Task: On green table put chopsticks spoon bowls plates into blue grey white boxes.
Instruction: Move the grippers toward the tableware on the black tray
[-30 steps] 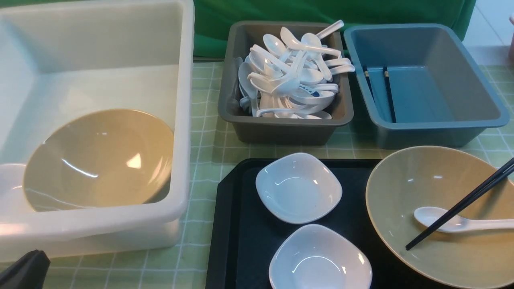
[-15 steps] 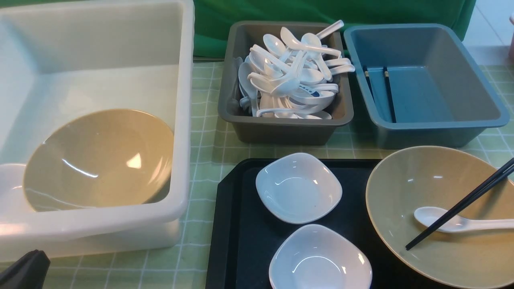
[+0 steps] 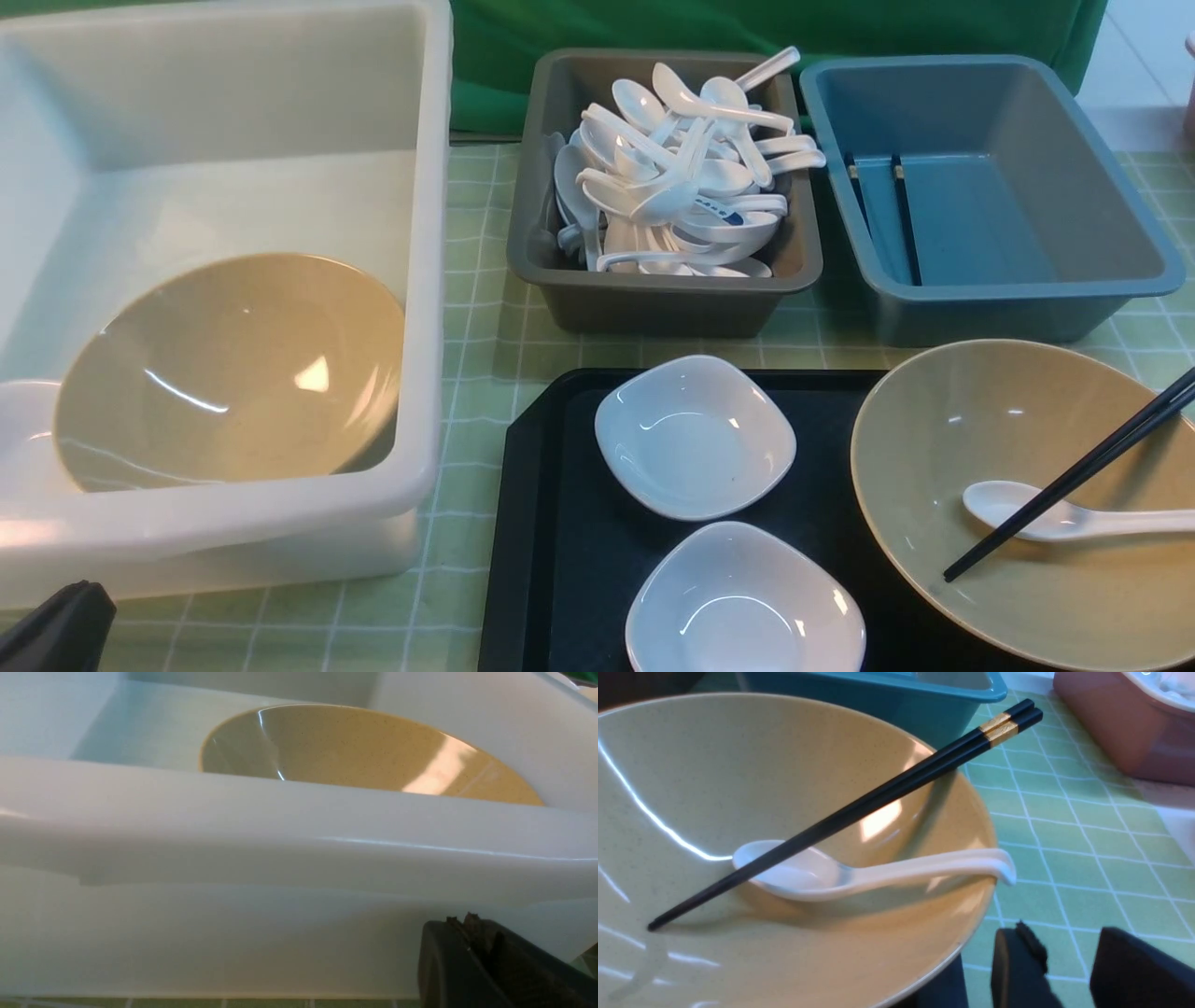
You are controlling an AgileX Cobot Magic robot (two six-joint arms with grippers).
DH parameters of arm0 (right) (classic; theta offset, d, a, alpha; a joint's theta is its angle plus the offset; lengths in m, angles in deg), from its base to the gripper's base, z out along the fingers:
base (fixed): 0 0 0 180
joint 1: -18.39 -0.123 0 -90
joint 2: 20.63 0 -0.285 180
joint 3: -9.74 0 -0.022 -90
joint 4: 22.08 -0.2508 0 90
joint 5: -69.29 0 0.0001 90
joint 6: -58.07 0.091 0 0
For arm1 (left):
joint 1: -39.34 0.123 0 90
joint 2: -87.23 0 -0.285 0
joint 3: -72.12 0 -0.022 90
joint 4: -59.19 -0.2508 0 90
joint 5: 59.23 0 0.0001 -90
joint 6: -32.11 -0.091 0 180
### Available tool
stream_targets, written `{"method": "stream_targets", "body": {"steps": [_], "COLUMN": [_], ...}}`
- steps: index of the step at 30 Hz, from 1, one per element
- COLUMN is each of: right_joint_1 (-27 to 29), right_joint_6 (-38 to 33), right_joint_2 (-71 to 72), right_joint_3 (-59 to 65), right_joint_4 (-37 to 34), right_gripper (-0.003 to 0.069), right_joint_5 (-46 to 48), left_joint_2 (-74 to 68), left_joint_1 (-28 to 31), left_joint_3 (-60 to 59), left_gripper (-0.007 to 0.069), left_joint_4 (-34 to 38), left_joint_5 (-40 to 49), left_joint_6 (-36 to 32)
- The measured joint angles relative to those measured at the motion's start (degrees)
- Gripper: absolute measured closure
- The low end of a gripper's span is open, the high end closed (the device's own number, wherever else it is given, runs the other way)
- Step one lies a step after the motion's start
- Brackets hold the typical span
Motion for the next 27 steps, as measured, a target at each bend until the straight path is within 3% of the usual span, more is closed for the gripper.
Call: {"method": "stream_targets", "body": {"steps": [8, 12, 13, 16, 22, 27], "right_joint_1": [0.0, 0.0, 0.0, 0.0, 0.0, 0.0], "right_joint_6": [2.05, 10.12, 15.06, 19.43, 25.88, 29.19], "right_joint_2": [0.0, 0.0, 0.0, 0.0, 0.0, 0.0], "right_joint_3": [0.98, 1.02, 1.04, 1.09, 1.09, 1.09], "right_joint_4": [-0.06, -0.06, -0.13, -0.17, -0.36, -0.54], "right_gripper": [0.0415, 0.0415, 0.0415, 0.0415, 0.0415, 0.0415], "right_joint_5": [-7.09, -9.9, -11.1, -13.46, -23.21, -36.01], "left_joint_2": [0.0, 0.0, 0.0, 0.0, 0.0, 0.0], "left_joint_1": [0.0, 0.0, 0.0, 0.0, 0.0, 0.0], "left_joint_3": [0.0, 0.0, 0.0, -0.1, -0.1, -0.1], "left_gripper": [0.0626, 0.0626, 0.0626, 0.0626, 0.0626, 0.0626], "left_joint_4": [0.0, -0.14, -0.64, -1.85, -2.08, 0.4], "left_joint_5": [0.0, 0.0, -0.15, -1.81, -14.52, -30.36], "left_joint_6": [0.0, 0.0, 0.0, 0.05, 0.28, 3.34]}}
